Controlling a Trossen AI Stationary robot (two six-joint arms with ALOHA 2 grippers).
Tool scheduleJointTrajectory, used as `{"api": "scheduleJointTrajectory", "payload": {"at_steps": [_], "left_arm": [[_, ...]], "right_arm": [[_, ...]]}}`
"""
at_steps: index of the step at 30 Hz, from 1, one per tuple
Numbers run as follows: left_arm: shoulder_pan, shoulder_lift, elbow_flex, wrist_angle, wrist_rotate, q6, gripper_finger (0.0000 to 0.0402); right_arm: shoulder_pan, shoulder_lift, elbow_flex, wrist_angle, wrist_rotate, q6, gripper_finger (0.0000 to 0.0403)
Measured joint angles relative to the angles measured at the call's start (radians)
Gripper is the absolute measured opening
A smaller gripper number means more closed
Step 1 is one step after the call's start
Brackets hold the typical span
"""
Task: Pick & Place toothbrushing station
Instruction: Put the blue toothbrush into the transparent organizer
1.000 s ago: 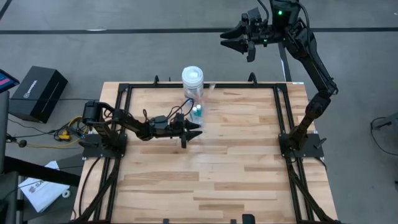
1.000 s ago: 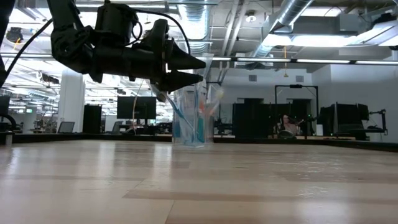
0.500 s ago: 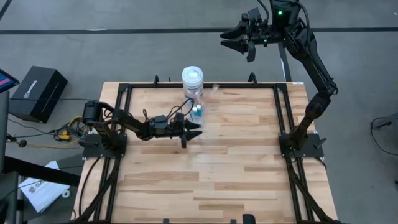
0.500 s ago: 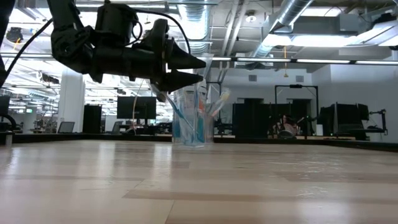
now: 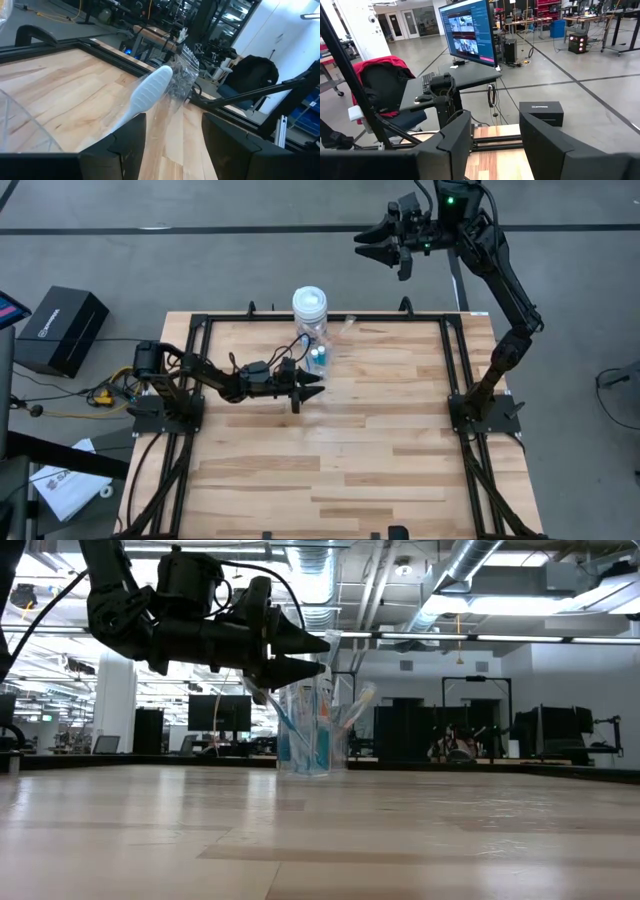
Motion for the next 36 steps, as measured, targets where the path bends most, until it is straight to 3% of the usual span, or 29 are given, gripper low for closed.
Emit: {"api": "scheduleJointTrajectory", "payload": {"at_steps": [12, 21, 36], "left_arm": [[0.001, -0.028, -0.002, -0.022, 0.011, -0.031, 0.0189], [0.007, -0.136, -0.002, -0.215, 0.012, -0.014, 0.0189], [0.000, -0.179, 0.001, -0.356, 0.021, -0.041, 0.0188]], "right_arm": [[0.000, 0.000, 0.000, 0.002, -0.001, 0.010, 0.0163], [0.000, 0.000, 0.000, 0.002, -0.002, 0.007, 0.0164], [0.000, 0.000, 0.000, 0.002, -0.025, 0.015, 0.0163]]}}
